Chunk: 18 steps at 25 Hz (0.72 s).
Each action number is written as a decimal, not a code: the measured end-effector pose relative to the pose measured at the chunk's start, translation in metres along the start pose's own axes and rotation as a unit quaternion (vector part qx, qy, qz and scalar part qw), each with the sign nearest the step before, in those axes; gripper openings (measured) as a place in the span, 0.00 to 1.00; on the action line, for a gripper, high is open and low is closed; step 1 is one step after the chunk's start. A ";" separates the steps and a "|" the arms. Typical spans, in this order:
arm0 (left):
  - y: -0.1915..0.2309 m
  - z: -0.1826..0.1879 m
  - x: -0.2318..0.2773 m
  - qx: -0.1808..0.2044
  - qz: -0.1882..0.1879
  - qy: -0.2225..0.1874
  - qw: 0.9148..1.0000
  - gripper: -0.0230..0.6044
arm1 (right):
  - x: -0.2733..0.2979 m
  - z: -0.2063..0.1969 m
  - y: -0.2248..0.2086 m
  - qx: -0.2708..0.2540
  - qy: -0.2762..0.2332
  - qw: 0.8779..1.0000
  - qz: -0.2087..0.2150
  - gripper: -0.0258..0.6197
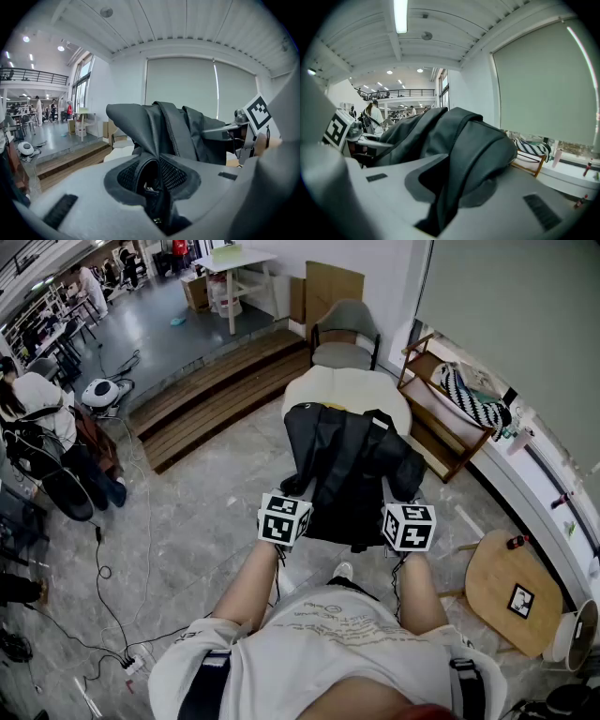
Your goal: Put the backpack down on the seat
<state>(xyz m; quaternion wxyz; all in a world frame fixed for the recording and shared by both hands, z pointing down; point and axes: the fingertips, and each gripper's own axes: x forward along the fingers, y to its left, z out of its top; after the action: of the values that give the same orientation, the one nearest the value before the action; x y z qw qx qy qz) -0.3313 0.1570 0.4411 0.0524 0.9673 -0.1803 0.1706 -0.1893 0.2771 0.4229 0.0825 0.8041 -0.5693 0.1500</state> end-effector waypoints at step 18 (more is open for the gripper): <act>0.000 0.005 0.037 0.009 -0.004 0.013 1.000 0.19 | 0.024 -0.005 -0.027 0.025 0.008 1.000 0.005 0.14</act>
<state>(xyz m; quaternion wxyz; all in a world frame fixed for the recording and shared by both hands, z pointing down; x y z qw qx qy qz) -0.2975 0.1438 0.4498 0.0464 0.9661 -0.1746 0.1842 -0.1572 0.2669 0.4369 0.0658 0.8017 -0.5689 0.1711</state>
